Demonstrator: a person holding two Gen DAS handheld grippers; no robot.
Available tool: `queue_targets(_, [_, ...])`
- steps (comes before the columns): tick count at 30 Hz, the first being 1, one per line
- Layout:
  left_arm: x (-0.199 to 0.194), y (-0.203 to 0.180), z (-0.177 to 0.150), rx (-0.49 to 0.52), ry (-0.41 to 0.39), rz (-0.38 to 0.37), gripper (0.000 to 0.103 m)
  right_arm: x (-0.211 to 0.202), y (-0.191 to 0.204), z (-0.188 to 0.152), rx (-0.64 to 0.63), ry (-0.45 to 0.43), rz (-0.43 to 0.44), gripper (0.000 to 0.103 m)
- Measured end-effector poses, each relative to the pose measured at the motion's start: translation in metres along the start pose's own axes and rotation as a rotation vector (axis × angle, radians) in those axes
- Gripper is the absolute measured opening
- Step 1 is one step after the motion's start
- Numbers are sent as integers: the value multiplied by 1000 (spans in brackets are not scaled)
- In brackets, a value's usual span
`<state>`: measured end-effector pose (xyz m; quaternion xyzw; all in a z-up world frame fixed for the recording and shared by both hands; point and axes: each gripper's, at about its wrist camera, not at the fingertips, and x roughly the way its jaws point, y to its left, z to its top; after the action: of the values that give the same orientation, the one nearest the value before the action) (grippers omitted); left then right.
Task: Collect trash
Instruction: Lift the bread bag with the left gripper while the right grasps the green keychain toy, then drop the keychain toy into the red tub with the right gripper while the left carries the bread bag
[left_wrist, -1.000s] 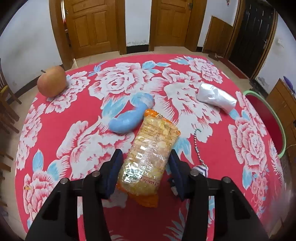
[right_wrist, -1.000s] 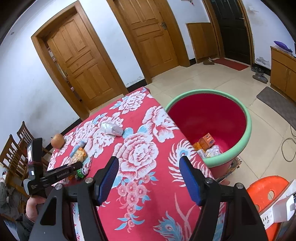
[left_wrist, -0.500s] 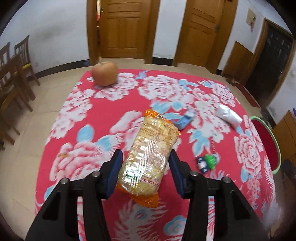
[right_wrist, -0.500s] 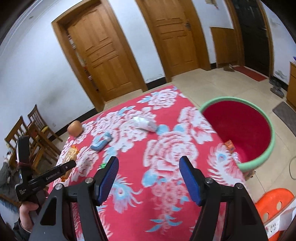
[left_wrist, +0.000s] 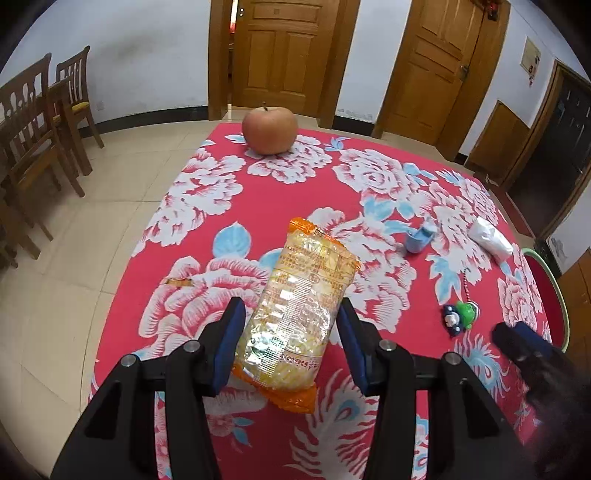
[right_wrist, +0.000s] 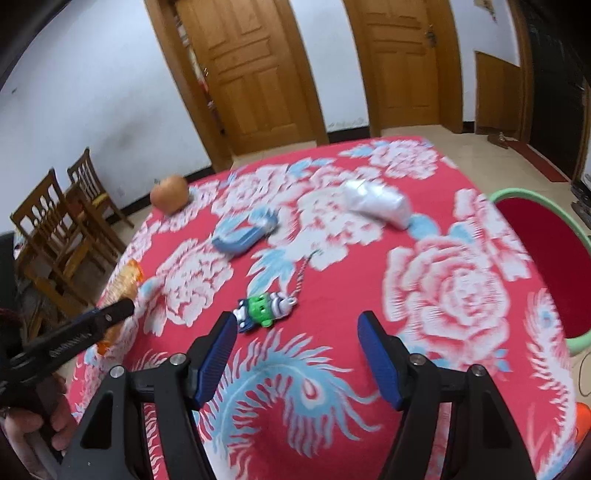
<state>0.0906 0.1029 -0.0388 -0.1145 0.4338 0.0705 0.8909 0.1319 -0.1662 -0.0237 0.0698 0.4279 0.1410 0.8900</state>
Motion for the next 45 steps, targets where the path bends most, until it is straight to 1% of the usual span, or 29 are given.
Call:
queue_targets(6, [5,4,-2,-11,12,-11,51,32,14,-1,-50,57,-2,71])
queue_targets(7, [6,4,-2,-11,13,-13,51,33,17,-1,-66,44,-13,71])
queue_targets(12, [8,4,-3,-11,14,-17,51,39,21,1,-93,38,-27,70])
queue_targets(16, [9,2,-4,-10,20,-18,51,41,24,3,-112,41,-26,63])
queue_targets(17, [9,2,-4,-10,22,-19,51,42,27,2,-128,44,-29,60])
queue_targets(18, [9,1,-4,-8,22,-20,51,42,29,2,-140,46,-23,53])
queue_targets(20, [8,-1,-4,-4,20,-23,51,42,32,2,-156,48,-25,52])
queue_targets(26, [1,-9,-6,9,15,-40,51,36,20,1,-98,49,16,50])
queue_targets(31, [-5,-22,-8,27,13,-61,51,23,6,-3,-38,36,46,50])
queue_targets(37, [-14,-43,-9,60,9,-96,51,-7,-18,-4,28,-18,47,50])
queue_targets(45, [-26,-84,-8,122,-1,-164,51,-56,-68,-1,135,-112,13,50])
